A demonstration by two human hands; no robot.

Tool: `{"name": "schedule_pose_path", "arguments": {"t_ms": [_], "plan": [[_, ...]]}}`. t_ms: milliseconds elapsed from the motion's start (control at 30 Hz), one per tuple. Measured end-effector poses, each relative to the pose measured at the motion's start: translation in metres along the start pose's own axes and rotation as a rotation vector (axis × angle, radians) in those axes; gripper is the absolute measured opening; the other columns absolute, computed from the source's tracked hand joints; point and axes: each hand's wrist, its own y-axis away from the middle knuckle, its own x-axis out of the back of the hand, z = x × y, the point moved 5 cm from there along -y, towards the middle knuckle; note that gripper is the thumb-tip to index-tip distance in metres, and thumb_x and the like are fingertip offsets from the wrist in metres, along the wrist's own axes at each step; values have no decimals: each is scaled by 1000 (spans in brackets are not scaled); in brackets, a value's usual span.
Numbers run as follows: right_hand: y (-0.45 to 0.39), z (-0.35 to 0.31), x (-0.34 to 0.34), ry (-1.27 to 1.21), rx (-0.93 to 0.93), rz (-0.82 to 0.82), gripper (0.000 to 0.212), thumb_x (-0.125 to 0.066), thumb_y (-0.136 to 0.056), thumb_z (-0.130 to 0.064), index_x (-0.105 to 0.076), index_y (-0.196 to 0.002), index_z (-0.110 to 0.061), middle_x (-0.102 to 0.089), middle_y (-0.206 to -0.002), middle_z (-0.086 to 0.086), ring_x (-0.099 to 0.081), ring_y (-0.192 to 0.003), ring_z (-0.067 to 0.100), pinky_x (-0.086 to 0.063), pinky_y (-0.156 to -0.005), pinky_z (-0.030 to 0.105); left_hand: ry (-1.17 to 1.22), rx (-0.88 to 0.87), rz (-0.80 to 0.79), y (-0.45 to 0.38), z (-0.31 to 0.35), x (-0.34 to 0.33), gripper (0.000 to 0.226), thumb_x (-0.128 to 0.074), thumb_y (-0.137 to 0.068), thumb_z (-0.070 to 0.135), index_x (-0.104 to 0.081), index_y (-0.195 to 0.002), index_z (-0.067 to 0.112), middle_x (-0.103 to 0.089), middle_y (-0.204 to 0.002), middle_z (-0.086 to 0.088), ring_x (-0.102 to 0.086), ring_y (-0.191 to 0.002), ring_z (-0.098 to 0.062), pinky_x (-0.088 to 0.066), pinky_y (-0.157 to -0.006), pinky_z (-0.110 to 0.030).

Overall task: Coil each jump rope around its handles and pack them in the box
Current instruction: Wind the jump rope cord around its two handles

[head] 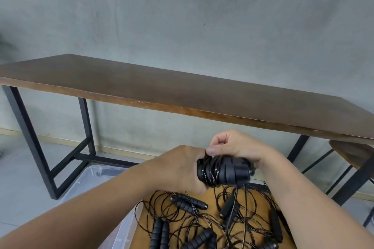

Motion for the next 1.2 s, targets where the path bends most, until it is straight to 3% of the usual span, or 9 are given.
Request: {"name": "schedule_pose_path", "arguments": {"t_ms": [133, 200, 300, 500, 667, 867, 1033, 1133, 1200], "plan": [[-6, 30, -19, -512, 21, 34, 5, -64, -86, -13, -68, -86, -11, -65, -75, 3, -59, -62, 12, -48, -58, 24, 202, 79, 69, 0, -13, 8, 55, -80, -72, 26, -45, -114, 30, -63, -86, 7, -60, -71, -6, -47, -63, -19], [-5, 44, -32, -644, -19, 71, 33, -48, -97, -2, -68, -74, -15, -51, -64, 2, -40, -51, 9, -32, -50, 21, 289, 122, 103, 0, -19, 9, 71, -79, -72, 22, -35, -126, 33, -63, -88, 5, -59, -70, -6, -47, -64, -18], [-2, 47, -50, -685, -39, 140, 30, -40, -102, -7, -59, -78, -10, -41, -59, 0, -26, -47, 8, -21, -44, 21, 303, 168, 181, -1, -24, 13, 75, -79, -72, 21, -33, -131, 32, -62, -90, 5, -60, -71, -10, -48, -63, -20], [13, 36, -83, -353, -130, 190, 36, -37, -107, -32, -64, -109, -8, -43, -62, -5, -25, -46, 9, -21, -45, 23, -90, 332, 378, -9, -38, 31, 69, -69, -75, 22, -40, -137, 33, -63, -96, 6, -61, -84, -19, -55, -77, -32], [20, 17, -89, 208, -137, 154, 36, -37, -106, -34, -54, -82, -14, -49, -68, -1, -38, -48, 8, -33, -51, 24, -444, 348, 401, -17, -42, 19, 43, -62, -85, 22, -48, -126, 24, -60, -106, 1, -58, -95, -21, -51, -74, -31], [31, -17, -79, 705, -21, 160, 30, -45, -101, -26, -57, -76, -16, -54, -69, 0, -51, -59, 12, -35, -51, 21, -757, 301, 307, -19, -40, 2, 27, -56, -91, 16, -46, -117, 14, -56, -117, -5, -54, -106, -22, -37, -73, -29], [23, -47, -58, 869, 71, 130, 17, -62, -91, -24, -75, -83, -18, -66, -75, 0, -60, -70, 13, -40, -55, 22, -773, 150, 230, -18, -31, -8, 25, -53, -92, 21, -50, -116, 15, -57, -115, -4, -54, -106, -23, -41, -78, -30], [17, -52, -35, 744, 61, 102, 12, -80, -78, -35, -76, -78, -23, -70, -78, -7, -64, -73, 8, -48, -60, 23, -634, 71, 194, -12, -24, -12, 28, -58, -90, 26, -52, -115, 18, -60, -104, -2, -58, -98, -22, -39, -71, -28], [11, -46, -21, 606, 53, 61, 19, -85, -72, -38, -76, -76, -22, -71, -77, -6, -64, -73, 7, -52, -69, 29, -484, 21, 172, -7, -21, -11, 46, -64, -85, 30, -43, -125, 23, -62, -97, 1, -60, -89, -21, -48, -70, -32]]}}
